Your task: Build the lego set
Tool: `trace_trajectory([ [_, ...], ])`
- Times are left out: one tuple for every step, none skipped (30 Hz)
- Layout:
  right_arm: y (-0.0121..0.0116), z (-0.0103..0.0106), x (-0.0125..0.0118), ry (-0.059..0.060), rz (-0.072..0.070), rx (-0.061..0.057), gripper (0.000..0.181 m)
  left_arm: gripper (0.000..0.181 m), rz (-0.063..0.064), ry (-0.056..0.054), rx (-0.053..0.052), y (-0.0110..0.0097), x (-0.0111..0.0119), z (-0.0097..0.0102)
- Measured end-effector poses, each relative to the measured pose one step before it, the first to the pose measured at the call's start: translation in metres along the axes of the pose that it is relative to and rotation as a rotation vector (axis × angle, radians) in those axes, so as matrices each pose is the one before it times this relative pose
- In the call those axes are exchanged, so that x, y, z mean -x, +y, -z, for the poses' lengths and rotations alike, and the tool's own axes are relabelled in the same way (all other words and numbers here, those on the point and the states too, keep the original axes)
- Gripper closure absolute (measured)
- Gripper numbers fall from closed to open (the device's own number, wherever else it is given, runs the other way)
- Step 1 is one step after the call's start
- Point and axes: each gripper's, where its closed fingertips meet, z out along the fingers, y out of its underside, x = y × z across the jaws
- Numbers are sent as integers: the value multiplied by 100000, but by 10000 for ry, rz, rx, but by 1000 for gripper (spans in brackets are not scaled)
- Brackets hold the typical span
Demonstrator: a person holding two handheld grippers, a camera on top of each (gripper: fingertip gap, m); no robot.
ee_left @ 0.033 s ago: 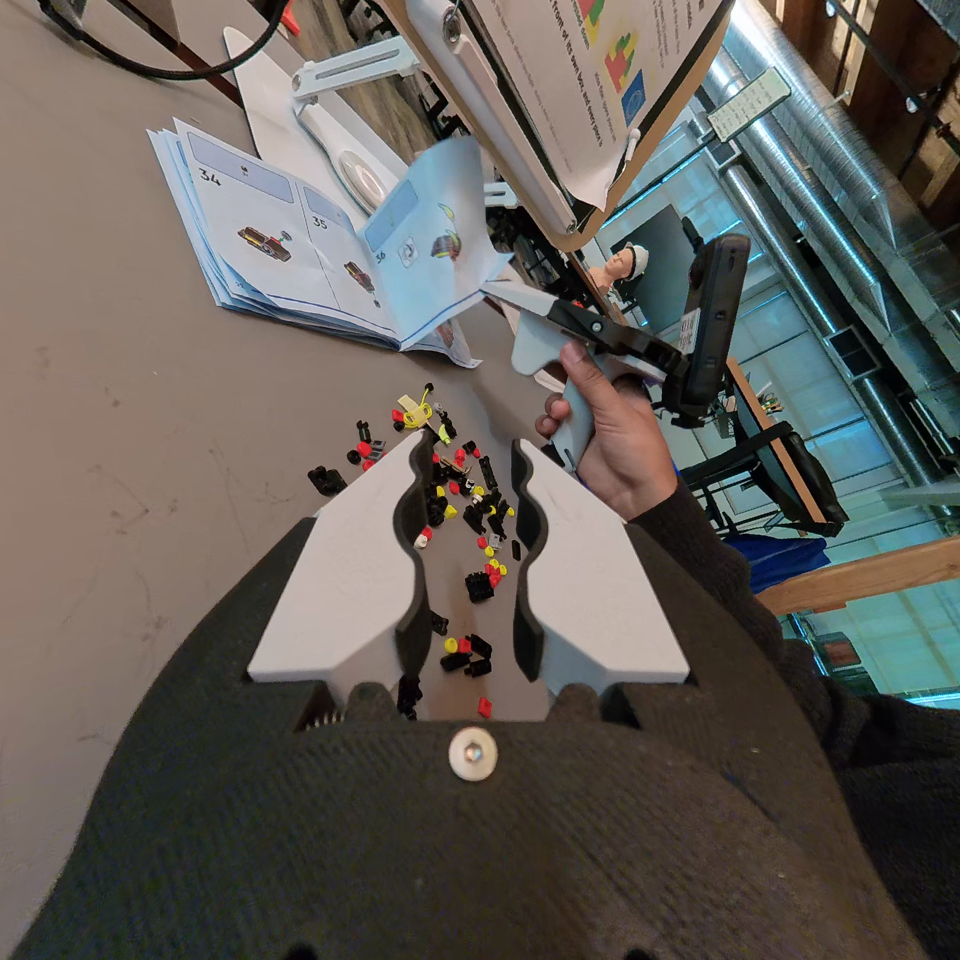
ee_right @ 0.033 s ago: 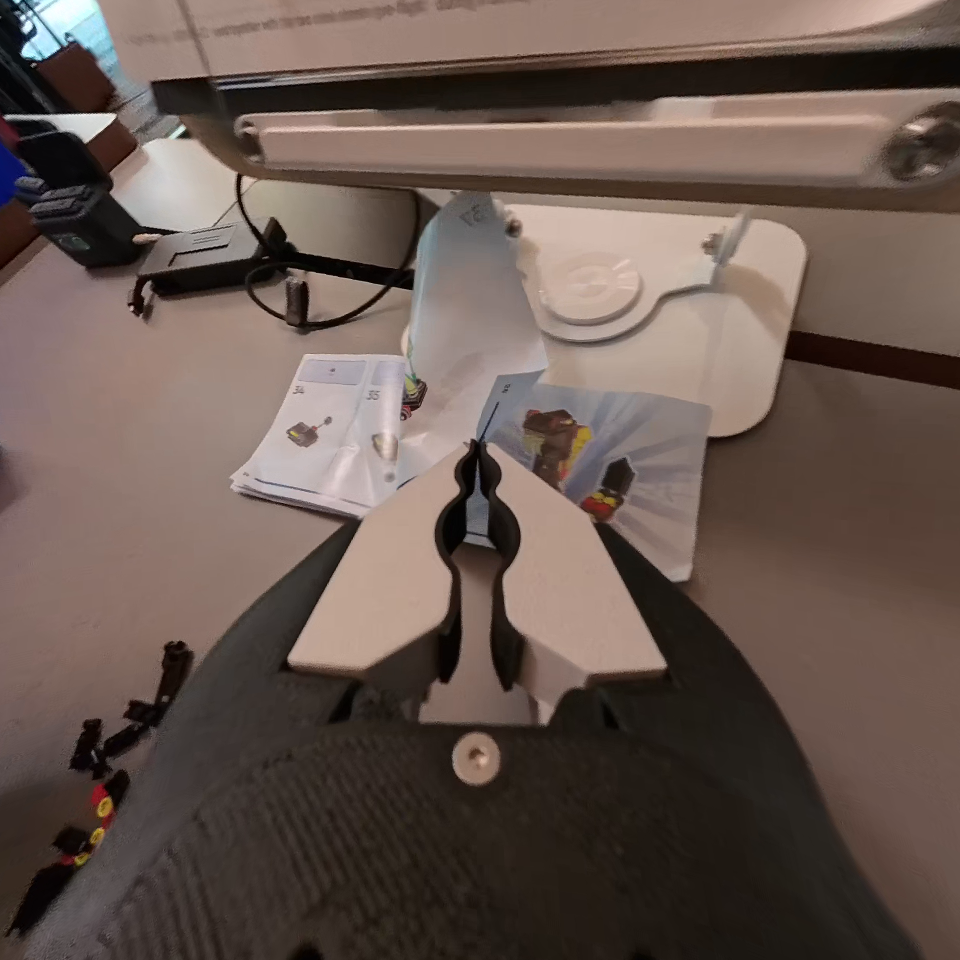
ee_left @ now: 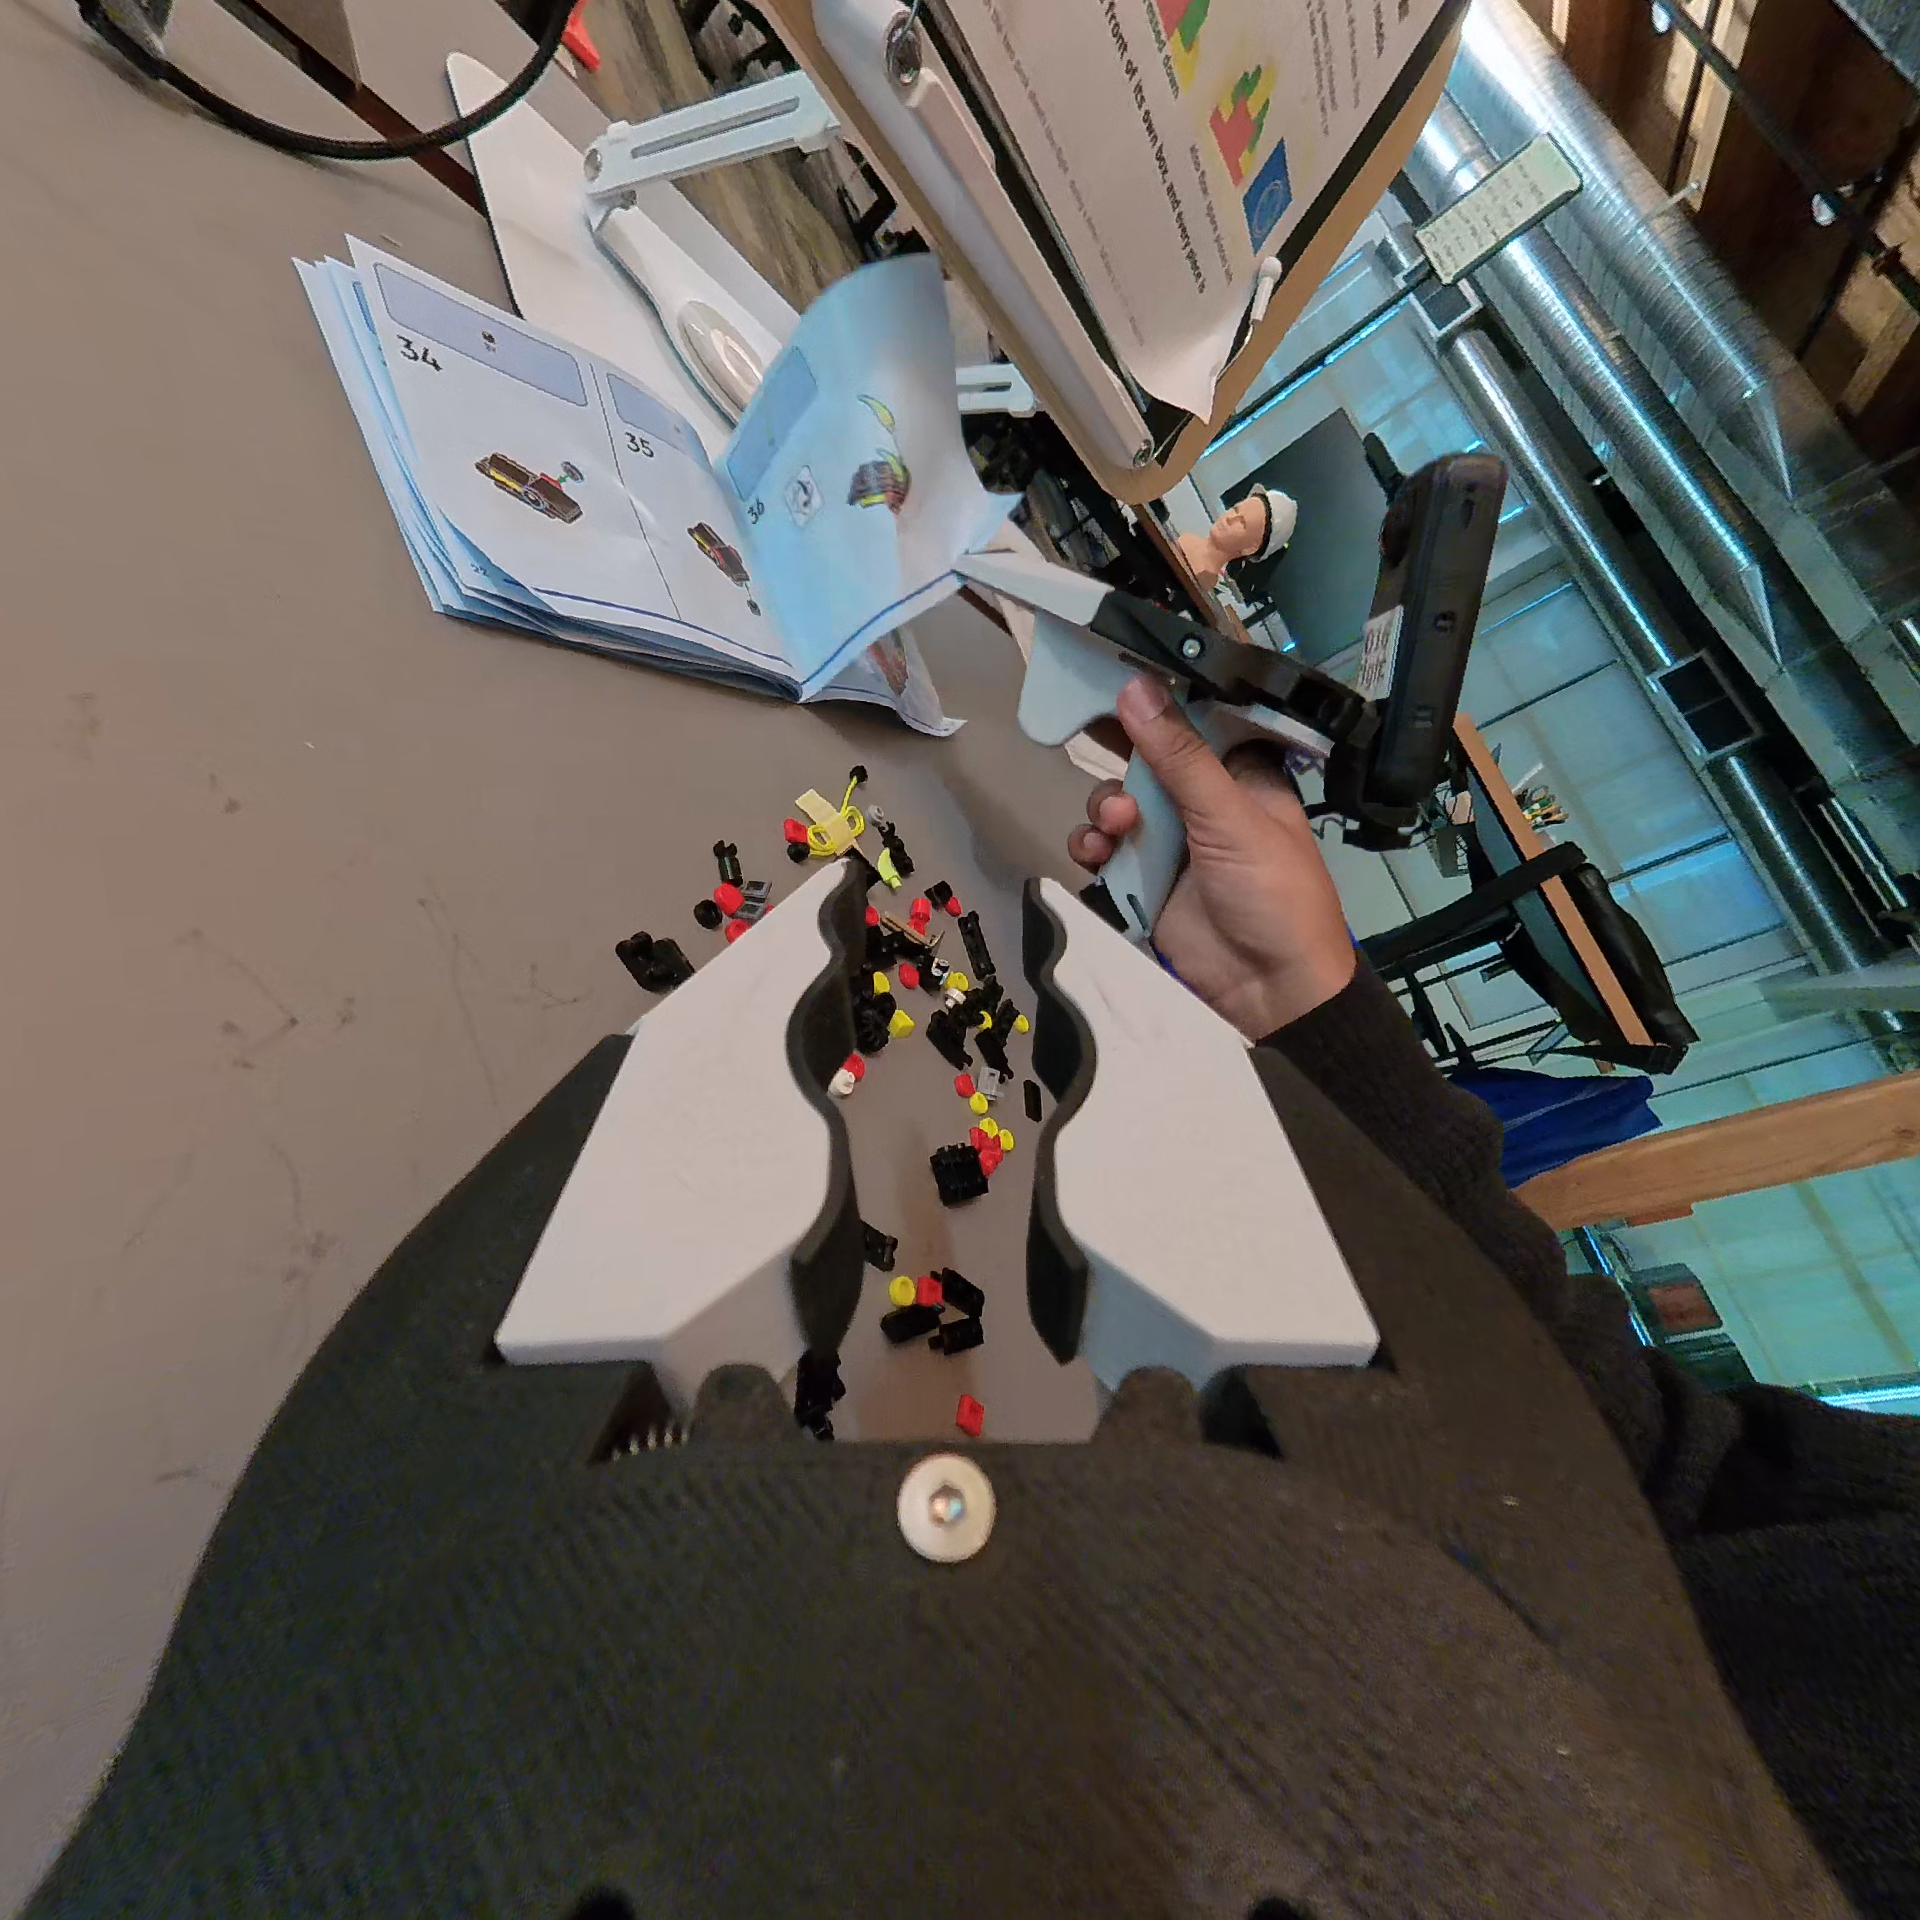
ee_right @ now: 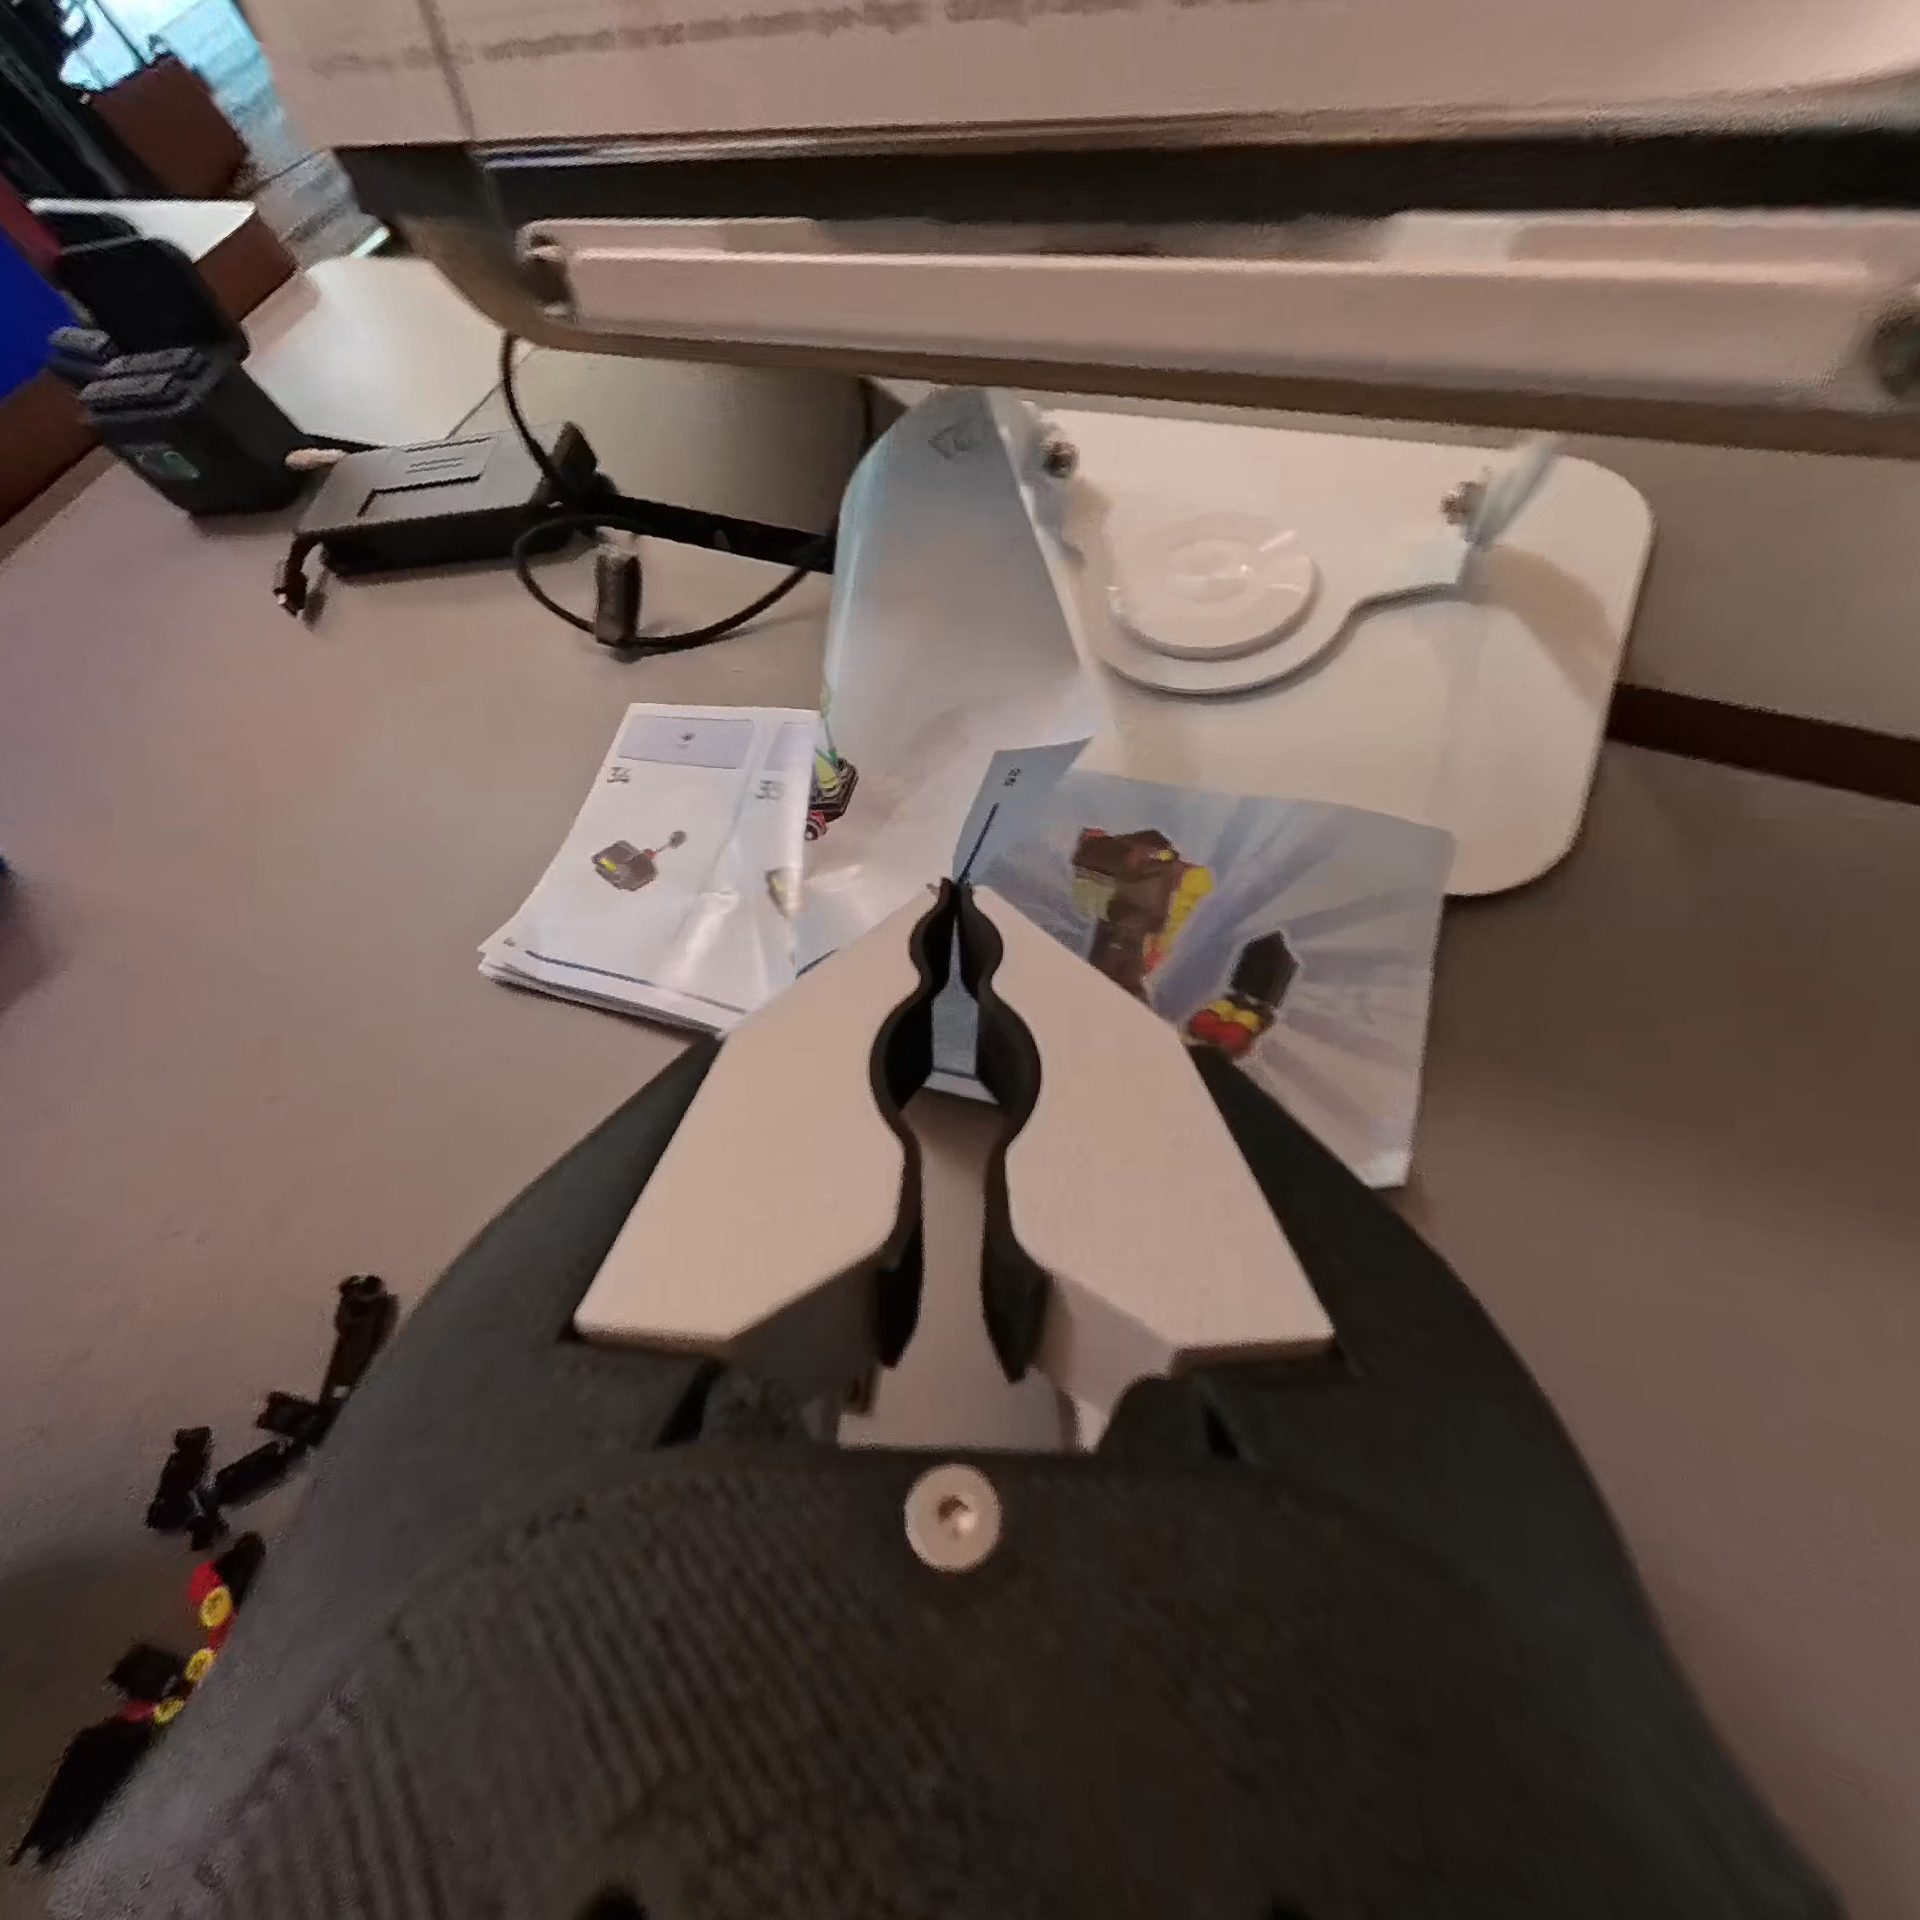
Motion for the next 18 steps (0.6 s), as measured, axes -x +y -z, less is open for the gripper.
trace_trajectory([
  [-181,-295,735,-129,283,23,181,154,-8,-14,4,17,38,-15],
  [-236,-337,801,-145,306,6,181,153,-5,-11,7,10,29,-4],
  [-247,-399,940,-211,305,14,181,153,3,-1,0,6,18,-11],
  [-192,-483,1103,-297,307,54,181,153,3,-2,-1,4,8,-3],
  [-65,-571,1297,-430,307,140,177,154,-1,-6,4,6,19,-6],
  [152,-649,1442,-548,269,279,169,154,-4,-5,8,22,9,-16],
  [418,-712,1457,-615,189,438,162,153,-4,-4,4,6,8,3],
  [635,-743,1213,-552,94,554,156,153,-1,-2,0,-1,-9,-4],
  [679,-663,806,-378,43,593,149,154,1,1,-4,-6,1,11],
  [544,-472,407,-212,38,500,143,154,-2,-1,-7,-27,-4,19],
  [332,-234,109,-71,10,305,136,154,-8,-7,-9,-30,9,17],
  [119,29,-12,-7,-12,81,130,154,-6,-8,-11,-33,12,30],
  [-128,287,-11,-12,-24,-132,131,153,4,-3,-14,-42,13,24],
  [-262,455,32,-61,-28,-238,132,154,17,5,-10,-19,13,8],
  [-258,558,24,-72,-46,-246,132,154,24,8,1,8,27,-12],
  [-200,586,-79,-25,-76,-206,132,154,28,8,11,28,16,-24],
  [-129,589,-192,27,-95,-163,132,154,27,14,14,44,10,-30],
  [-54,589,-268,59,-92,-126,132,154,19,12,15,38,-3,-32],
])
